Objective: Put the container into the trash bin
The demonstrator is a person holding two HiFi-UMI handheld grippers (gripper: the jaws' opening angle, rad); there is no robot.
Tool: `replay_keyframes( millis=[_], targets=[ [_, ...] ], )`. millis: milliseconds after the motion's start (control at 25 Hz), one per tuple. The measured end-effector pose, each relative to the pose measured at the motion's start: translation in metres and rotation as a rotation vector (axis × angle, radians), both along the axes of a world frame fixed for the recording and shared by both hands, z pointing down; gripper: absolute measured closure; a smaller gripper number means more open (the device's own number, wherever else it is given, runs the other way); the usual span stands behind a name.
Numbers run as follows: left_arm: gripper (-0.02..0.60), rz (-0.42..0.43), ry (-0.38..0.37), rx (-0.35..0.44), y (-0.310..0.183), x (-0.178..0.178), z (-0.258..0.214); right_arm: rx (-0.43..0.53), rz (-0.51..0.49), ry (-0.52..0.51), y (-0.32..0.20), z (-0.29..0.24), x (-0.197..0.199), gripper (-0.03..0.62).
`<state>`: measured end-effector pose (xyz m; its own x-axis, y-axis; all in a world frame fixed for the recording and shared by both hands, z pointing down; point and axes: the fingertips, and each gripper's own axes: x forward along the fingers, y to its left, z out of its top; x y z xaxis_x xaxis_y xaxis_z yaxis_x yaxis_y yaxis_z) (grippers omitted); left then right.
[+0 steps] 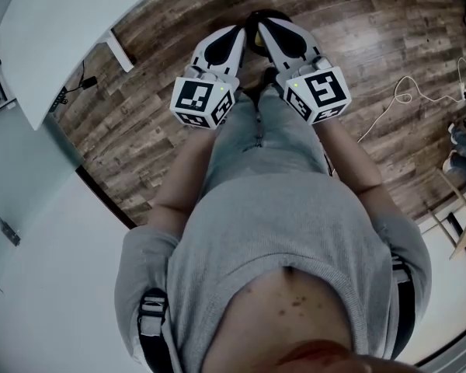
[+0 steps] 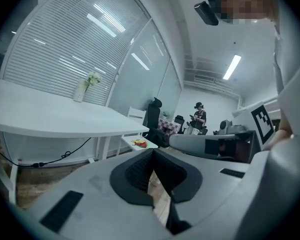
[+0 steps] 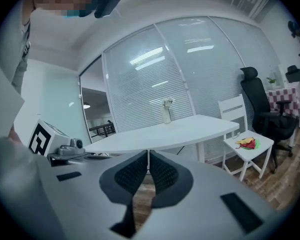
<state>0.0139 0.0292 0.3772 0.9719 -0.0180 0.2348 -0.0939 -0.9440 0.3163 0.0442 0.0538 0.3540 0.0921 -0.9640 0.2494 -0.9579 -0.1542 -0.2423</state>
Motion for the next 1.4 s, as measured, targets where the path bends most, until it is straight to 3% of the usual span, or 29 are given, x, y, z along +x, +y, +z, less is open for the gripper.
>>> replay_keyframes(
  millis=[480, 760, 1400],
  targets=[
    [0.572, -0.024, 0.091, 0.077, -0.018, -0.014, -0.065, 0.085, -0.073, 0.042, -0.016, -0.054, -0.019, 0.522],
    [0.572, -0.015, 0.127, 0.073, -0.022, -0.019, -0.094, 0.135, -0.104, 0.075, -0.024, -0.086, -0.026, 0.522],
    [0.572, -0.099, 0.215, 0.172, -0.043, -0.048, -0.147, 0.19, -0.18, 0.104, -0.042, -0.129, -0.047, 0.522]
  ],
)
